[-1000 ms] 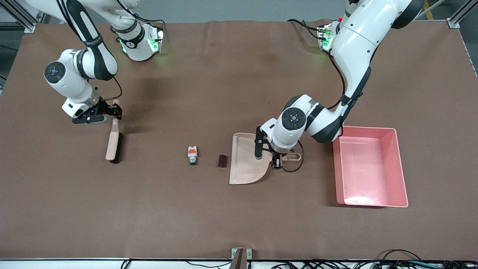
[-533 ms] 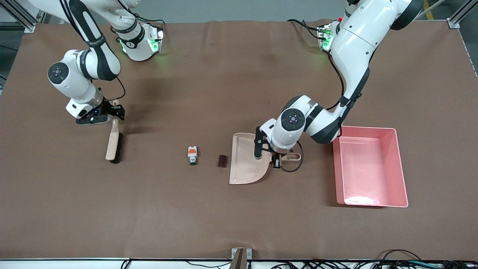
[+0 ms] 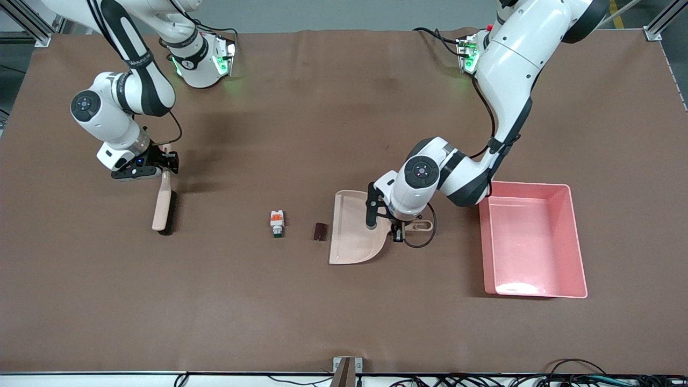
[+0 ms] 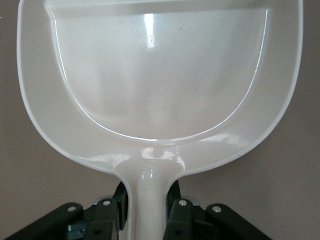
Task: Clean e-waste and dump in bin
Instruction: 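Grasp the dustpan handle with the left gripper while the right gripper grasps the brush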
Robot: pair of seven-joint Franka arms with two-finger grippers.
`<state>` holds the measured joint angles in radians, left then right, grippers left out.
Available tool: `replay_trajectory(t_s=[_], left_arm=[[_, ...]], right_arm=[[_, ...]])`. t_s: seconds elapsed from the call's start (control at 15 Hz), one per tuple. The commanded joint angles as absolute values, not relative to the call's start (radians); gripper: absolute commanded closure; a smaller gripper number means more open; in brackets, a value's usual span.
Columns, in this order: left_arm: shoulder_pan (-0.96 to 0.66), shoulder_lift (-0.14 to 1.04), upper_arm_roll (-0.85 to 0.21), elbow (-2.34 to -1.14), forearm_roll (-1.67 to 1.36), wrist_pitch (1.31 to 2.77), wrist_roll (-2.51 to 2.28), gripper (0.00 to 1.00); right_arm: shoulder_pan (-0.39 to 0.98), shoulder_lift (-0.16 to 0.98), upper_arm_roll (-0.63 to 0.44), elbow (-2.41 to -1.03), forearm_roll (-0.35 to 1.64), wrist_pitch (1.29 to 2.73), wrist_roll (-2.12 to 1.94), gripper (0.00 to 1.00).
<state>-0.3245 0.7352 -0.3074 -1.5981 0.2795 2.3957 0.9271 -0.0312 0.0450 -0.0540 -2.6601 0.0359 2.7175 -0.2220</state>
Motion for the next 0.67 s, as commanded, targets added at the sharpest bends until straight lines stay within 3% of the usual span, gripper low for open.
replay_trajectory(t_s=[0.0, 0.13, 0.27, 0.6], left_arm=[[-0.322, 0.738, -0.310, -1.589, 0.296, 2.404, 0.923, 0.96], [-0.324, 0.735, -0.311, -1.589, 0.295, 2.402, 0.917, 0.98], [-0.322, 0.730, -0.310, -1.586, 0.288, 2.388, 0.911, 0.99], [-0.330, 0.730, -0.308, -1.586, 0.296, 2.385, 0.848, 1.00]], right_arm=[[-0.035, 0.052, -0.054, -2.654, 0.049, 2.717, -0.215, 0.62], [-0.037, 0.057, -0.054, -2.652, 0.049, 2.718, -0.215, 0.73], [-0.038, 0.057, -0.054, -2.652, 0.051, 2.720, -0.216, 1.00], [-0.048, 0.058, -0.054, -2.642, 0.049, 2.718, -0.213, 1.00]])
